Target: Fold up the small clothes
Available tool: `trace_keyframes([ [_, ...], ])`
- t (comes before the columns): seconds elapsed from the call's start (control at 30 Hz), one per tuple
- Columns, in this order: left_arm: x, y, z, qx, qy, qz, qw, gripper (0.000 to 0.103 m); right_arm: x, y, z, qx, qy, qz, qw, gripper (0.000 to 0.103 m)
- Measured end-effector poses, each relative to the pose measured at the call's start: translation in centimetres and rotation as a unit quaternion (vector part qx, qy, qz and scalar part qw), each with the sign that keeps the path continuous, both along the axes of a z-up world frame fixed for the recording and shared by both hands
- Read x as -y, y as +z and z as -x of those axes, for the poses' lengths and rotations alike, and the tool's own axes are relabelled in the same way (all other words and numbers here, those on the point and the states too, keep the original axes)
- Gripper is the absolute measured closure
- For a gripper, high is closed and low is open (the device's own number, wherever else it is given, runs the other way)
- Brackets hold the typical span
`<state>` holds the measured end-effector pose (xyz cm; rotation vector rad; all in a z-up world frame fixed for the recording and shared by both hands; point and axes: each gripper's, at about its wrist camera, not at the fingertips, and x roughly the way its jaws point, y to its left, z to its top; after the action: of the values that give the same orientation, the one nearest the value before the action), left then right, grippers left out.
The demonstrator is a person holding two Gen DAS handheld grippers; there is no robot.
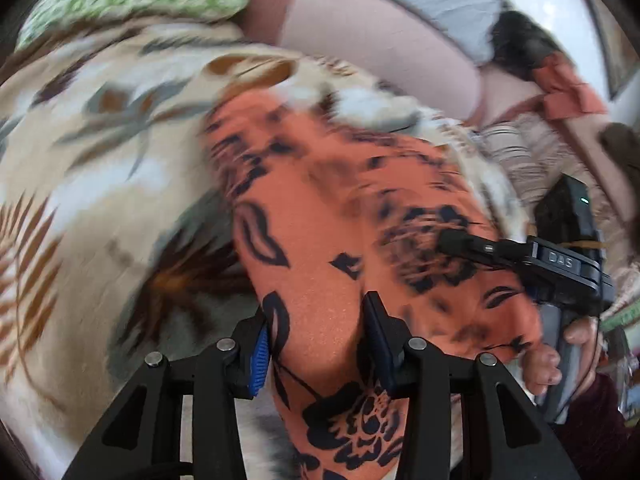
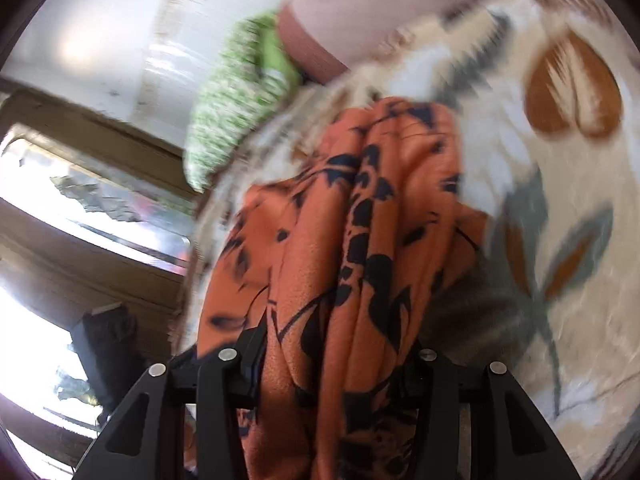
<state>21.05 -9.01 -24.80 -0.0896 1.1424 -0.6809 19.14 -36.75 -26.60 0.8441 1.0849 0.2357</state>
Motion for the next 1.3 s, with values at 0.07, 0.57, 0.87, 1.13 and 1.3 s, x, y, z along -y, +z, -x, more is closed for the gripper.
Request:
trace_keyframes([
  [0.07,-1.3,0.1,-0.1,-0.001,0.001,0.013,0.9999,0.053,0.7,-0.7,1.0,-0.014,-0.036,-0.015,0.999,0.045],
  [0.57,-0.4,1.9,0.5,0.127,0.005,-0.104,0.9864,0.045,-3.0,9.4,-3.2,0.088,-0.01,0.108,0.99,0.05],
  [0.87,-0.7,0.4,-0.4,0.107,0.001,-0.107,0.9885,0.028,-1.7,0.9,-7.5,-0.016,-0.055,0.105,0.993,0.082],
  [1.13,-2.3,2.7,1.3,0.11,0.012,-0.059,0.9921,0.028,-1.4,6.2,0.5,0.015,-0.046,0.109,0.993,0.078],
  [1.3,-1.5,0.6,3.9,0.123,0.007,-0.119,0.9853,0.026,-1.2,3.2,6.3,0.015,-0.05,0.145,0.988,0.078],
])
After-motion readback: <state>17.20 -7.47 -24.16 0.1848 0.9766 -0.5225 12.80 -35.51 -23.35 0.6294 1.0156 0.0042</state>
